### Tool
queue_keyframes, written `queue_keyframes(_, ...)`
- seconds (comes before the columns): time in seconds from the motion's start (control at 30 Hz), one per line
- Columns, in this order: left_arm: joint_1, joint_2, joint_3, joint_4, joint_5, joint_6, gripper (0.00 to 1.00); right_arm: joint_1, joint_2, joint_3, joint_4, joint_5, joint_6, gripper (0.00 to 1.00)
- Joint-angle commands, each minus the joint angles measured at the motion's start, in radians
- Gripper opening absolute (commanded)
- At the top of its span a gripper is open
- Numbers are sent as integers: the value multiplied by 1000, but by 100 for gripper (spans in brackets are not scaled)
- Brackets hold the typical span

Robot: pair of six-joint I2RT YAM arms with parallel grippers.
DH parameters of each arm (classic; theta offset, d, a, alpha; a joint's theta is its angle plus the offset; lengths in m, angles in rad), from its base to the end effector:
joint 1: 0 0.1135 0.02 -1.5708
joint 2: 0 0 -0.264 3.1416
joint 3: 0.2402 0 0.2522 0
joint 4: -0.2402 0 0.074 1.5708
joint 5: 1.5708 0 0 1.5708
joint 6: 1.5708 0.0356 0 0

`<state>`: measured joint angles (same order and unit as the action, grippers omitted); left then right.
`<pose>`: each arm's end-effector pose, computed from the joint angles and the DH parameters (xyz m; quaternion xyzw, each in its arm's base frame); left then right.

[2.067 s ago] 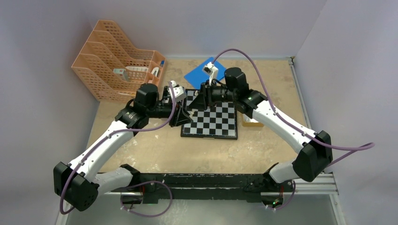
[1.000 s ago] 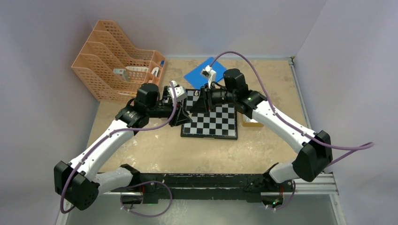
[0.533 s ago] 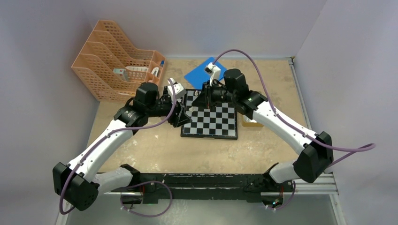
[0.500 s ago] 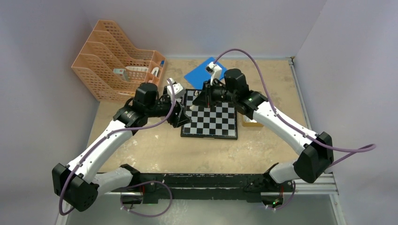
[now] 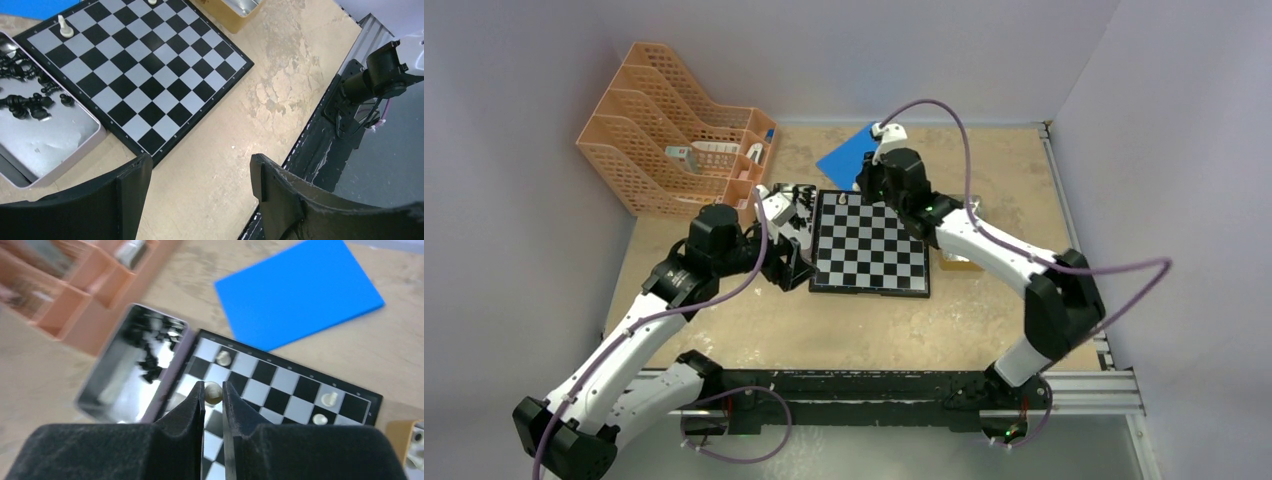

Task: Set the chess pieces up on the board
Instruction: Place the chess piece on the chessboard.

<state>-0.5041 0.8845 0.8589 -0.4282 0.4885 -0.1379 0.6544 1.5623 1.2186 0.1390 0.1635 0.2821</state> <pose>0.1617 -0.1083 0.3252 0.2758 0.7858 -0.3568 0.4232 0.3014 0.2239 0.3293 -0.0924 0.7692 0.2274 0.5899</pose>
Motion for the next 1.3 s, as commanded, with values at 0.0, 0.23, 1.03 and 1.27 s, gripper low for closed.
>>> queue_keyframes(0.0,4,-49,-43,22,-25,-27,72,1,137,34,112,224,-70,10)
queue_keyframes(0.23,4,-71,-59,19,-31,-17,72,-5,272,86,125,328,-74,11)
queue_keyframes(1.03,4,-101,-69,19,-44,-8,72,-36,411,119,200,306,-58,11)
queue_keyframes(1.27,4,-106,-68,19,-39,-9,72,-36,429,111,226,305,-54,13)
